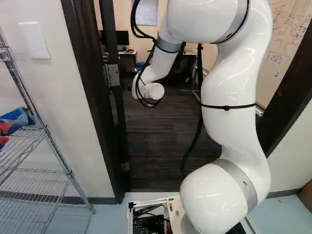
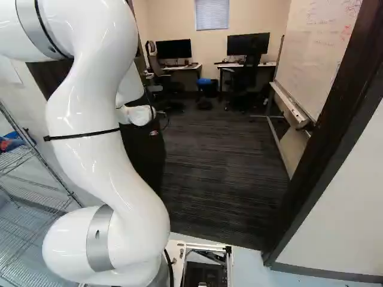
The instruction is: Open the door and move inside
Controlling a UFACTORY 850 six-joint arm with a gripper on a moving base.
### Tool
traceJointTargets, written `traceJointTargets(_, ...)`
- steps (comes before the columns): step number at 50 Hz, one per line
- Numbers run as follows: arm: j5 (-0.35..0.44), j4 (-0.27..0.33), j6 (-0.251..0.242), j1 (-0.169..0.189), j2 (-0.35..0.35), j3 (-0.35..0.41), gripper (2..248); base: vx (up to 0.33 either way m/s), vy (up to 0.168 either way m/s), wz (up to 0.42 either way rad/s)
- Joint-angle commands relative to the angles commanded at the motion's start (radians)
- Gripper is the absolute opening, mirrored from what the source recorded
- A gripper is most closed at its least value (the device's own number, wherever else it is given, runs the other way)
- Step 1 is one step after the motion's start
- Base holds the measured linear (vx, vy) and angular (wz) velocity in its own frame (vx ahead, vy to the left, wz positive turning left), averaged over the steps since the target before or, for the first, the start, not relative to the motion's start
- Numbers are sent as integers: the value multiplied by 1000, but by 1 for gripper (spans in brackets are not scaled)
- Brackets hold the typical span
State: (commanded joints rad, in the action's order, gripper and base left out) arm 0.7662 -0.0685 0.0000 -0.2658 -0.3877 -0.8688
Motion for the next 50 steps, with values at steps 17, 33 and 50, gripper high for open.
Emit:
traceJointTargets(17,0,0,0,46,17,21,247,0,0,0)
traceJointTargets(33,0,0,0,90,31,38,247,0,0,0)
traceJointTargets(50,0,0,0,136,51,63,247,0,0,0)
